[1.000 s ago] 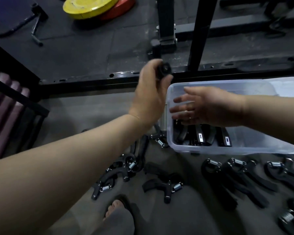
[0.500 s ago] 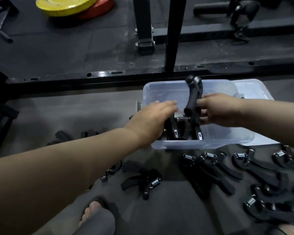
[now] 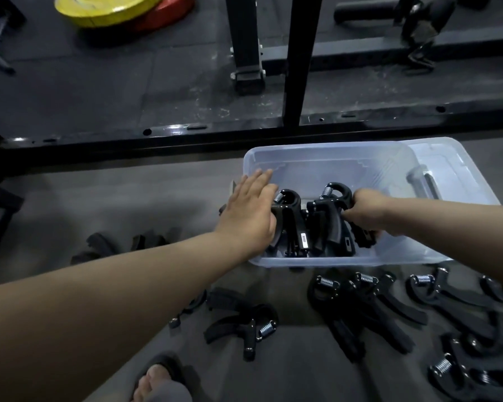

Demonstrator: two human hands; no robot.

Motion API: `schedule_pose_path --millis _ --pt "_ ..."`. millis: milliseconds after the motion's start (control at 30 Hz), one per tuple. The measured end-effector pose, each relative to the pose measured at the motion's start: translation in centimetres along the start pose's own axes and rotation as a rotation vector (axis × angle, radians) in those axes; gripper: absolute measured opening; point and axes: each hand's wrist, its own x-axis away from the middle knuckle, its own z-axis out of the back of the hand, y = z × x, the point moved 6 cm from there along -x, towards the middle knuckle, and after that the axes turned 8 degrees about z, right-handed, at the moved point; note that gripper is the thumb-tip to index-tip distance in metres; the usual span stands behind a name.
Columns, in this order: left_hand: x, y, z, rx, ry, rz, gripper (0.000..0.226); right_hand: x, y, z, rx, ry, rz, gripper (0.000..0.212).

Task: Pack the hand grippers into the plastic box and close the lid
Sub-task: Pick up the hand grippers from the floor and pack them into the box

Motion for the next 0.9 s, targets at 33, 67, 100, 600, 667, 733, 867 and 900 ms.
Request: schedule_pose_path --millis 33,67,100,600,667,733,867,900 --pt "0.1 -0.1 0.0 0.013 -0.006 0.004 0.054 0.0 0.0 -0.1 0.014 -0.004 0.000 0.024" --pt "0.1 -0.1 0.0 0.020 -0.009 0.008 0.054 -0.1 0.0 -0.1 0.033 -0.004 -0.009 0.025" --pt "0.0 0.0 0.1 0.019 -0.009 0.006 0.055 -0.3 0.0 -0.1 0.058 -0.003 -0.018 0.024" --pt "0.1 -0.1 0.1 -0.003 0.006 0.005 0.057 -2.3 0.2 -2.7 0.220 -0.052 0.001 0.028" --pt "0.1 -0.1 0.2 -0.001 0.000 0.008 0.057 -2.3 0.5 -3.1 0.164 -0.077 -0.009 0.032" --pt "0.1 -0.1 0.3 -0.008 -0.001 0.012 0.057 -2.2 0.9 -3.4 0.108 -0.129 -0.030 0.035" --pt "0.1 0.0 0.3 -0.017 0.005 0.006 0.057 -1.2 1.6 -3.7 0.137 -0.314 -0.065 0.022" --pt "0.1 0.0 0.3 -0.020 0.006 0.004 0.057 -1.1 1.8 -3.7 0.147 -0.325 -0.053 0.019"
